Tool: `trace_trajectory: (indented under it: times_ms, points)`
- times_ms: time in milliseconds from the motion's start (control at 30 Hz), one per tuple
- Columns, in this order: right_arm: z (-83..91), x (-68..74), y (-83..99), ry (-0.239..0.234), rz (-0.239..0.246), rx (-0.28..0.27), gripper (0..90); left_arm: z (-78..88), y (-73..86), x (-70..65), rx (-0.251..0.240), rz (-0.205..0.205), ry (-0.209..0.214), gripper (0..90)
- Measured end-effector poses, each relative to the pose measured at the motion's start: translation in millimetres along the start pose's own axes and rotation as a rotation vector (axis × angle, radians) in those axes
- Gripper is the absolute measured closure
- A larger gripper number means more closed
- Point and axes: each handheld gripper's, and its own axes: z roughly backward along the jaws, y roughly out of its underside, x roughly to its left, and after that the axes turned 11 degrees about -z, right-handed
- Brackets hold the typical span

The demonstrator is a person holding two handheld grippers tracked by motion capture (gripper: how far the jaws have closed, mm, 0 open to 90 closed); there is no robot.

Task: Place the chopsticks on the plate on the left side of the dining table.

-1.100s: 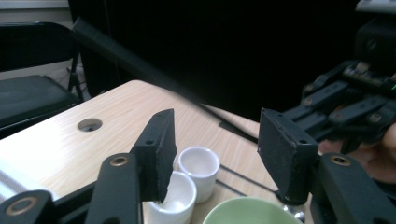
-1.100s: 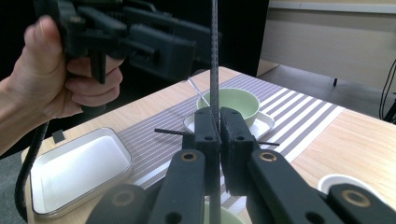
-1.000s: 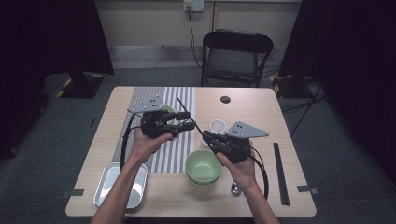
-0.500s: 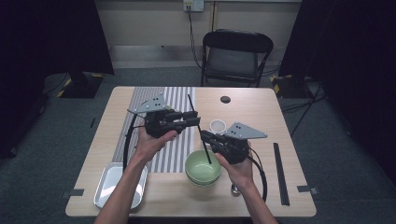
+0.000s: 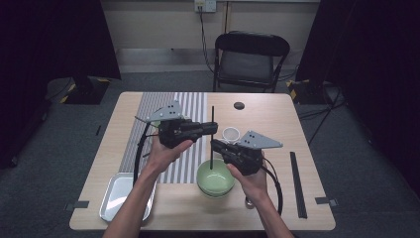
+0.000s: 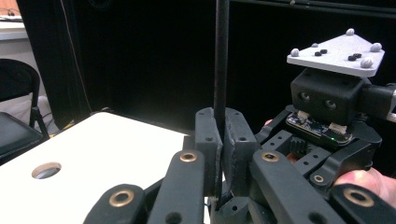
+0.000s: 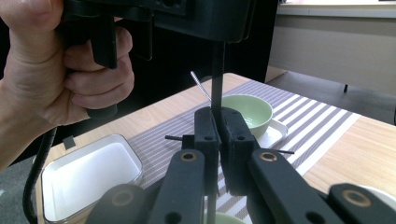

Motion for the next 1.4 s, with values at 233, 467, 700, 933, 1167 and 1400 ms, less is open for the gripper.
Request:
trace_trajectory:
  times_ms: [233,467,700,933,1167,1400]
  points:
    - [-2.8,-4.7,4.0,-0.02,-0.001,0.011,78.5,5.8,-5.1,1.2,-0.012,-0.002,-0.002,86.3]
    - [-17.1,-12.8,19.1,-0.054,-0.006,0.07,80.3,14.7,-13.4,4.2,-0.02,-0.009,-0.052,86.3]
    - [-22.5,-12.7,23.5,-0.063,-0.002,0.101,85.8,14.5,-7.0,6.1,-0.017,0.009,-0.049,86.2]
    - [-19.8,-8.7,17.0,-0.058,0.012,0.094,86.1,11.0,0.8,-0.4,0.028,-0.013,-0.042,85.5]
    - [-16.0,-5.4,12.2,-0.054,0.012,0.09,86.1,8.3,11.7,-4.1,0.037,0.0,-0.016,84.4]
    - [-20.2,-4.7,15.4,-0.061,0.011,0.092,85.4,10.1,15.1,-4.5,0.039,0.003,-0.034,85.0]
